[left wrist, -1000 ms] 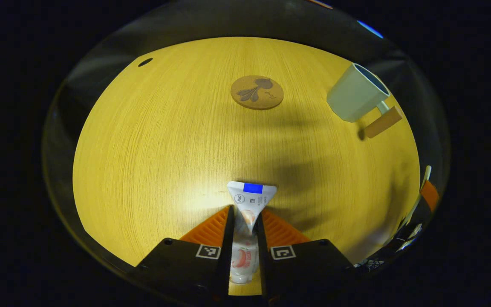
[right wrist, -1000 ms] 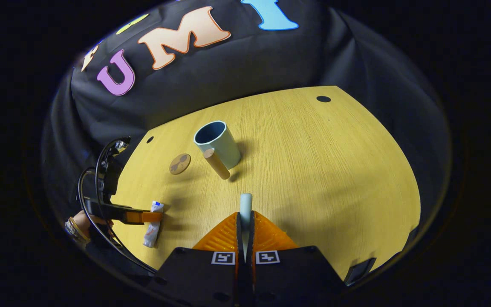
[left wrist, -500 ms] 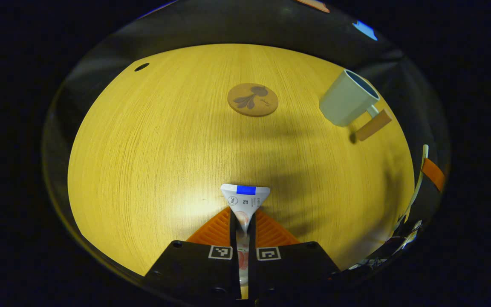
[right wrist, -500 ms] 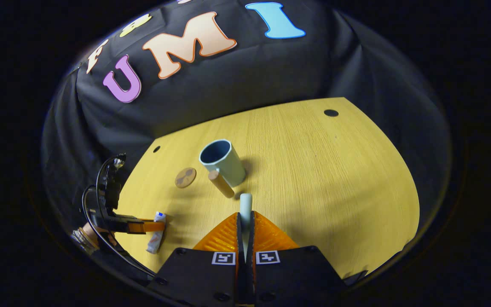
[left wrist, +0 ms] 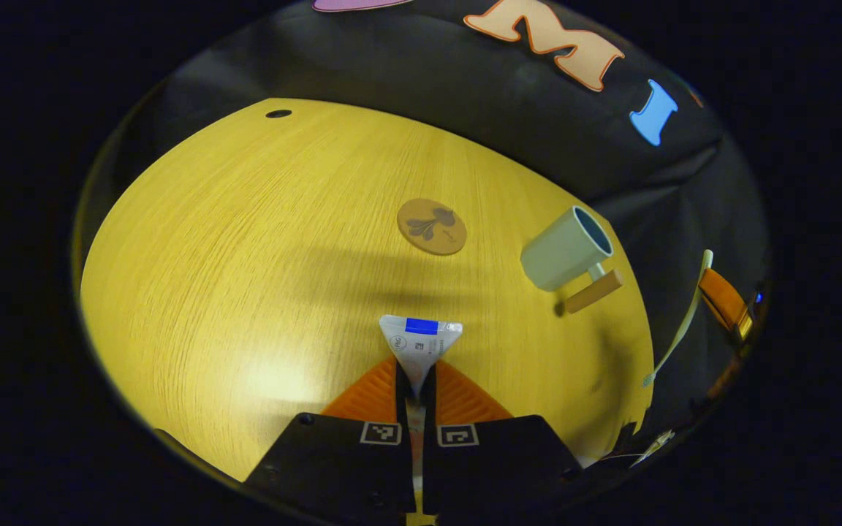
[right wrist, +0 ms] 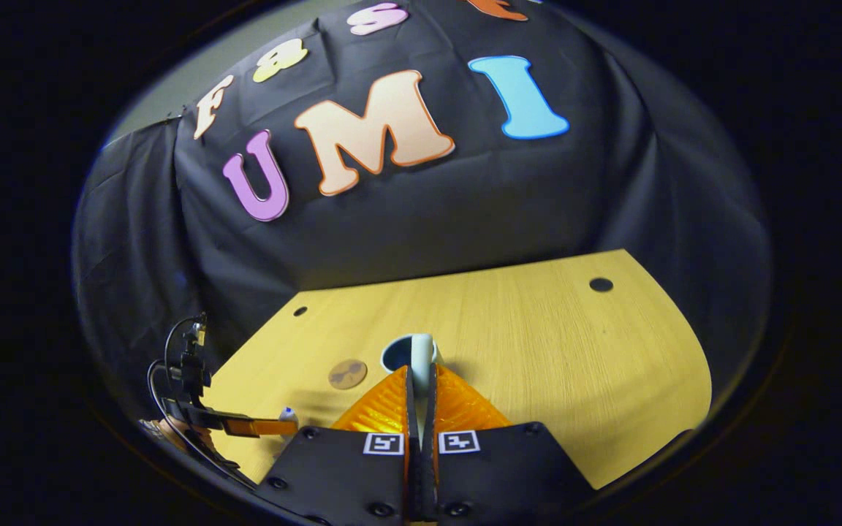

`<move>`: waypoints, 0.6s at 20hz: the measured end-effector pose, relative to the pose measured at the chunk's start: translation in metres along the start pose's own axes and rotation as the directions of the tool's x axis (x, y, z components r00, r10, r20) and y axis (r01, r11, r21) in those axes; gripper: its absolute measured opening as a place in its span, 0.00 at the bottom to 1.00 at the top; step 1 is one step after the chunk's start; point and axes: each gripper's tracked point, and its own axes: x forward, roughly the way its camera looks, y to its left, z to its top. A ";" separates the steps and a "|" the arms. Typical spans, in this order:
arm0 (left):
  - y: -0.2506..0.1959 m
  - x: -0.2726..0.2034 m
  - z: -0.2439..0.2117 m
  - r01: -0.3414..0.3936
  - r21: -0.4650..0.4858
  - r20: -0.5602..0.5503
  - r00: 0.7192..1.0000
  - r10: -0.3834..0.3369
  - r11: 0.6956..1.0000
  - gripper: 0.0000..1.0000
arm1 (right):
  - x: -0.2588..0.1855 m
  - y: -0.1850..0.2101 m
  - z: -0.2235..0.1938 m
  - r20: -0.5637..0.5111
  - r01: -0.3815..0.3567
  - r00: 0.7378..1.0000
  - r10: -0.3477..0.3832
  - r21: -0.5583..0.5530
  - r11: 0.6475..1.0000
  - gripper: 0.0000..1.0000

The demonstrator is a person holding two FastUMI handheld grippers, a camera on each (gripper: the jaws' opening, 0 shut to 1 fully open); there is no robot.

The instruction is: Put the toothbrush and toothpaste on the desktop into the cup, then pick up the cup and place it on the coaster on the desktop.

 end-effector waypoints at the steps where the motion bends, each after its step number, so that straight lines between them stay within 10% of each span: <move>1: -0.004 -0.003 0.004 0.014 -0.012 0.021 1.000 -0.013 1.000 0.03 | 0.008 0.004 0.008 0.020 -0.014 1.000 0.014 -0.016 1.000 0.03; 12: -0.066 -0.027 0.084 0.170 -0.037 0.272 0.950 -0.154 0.985 0.03 | 0.085 0.050 0.089 0.204 -0.210 0.956 0.212 -0.030 0.977 0.03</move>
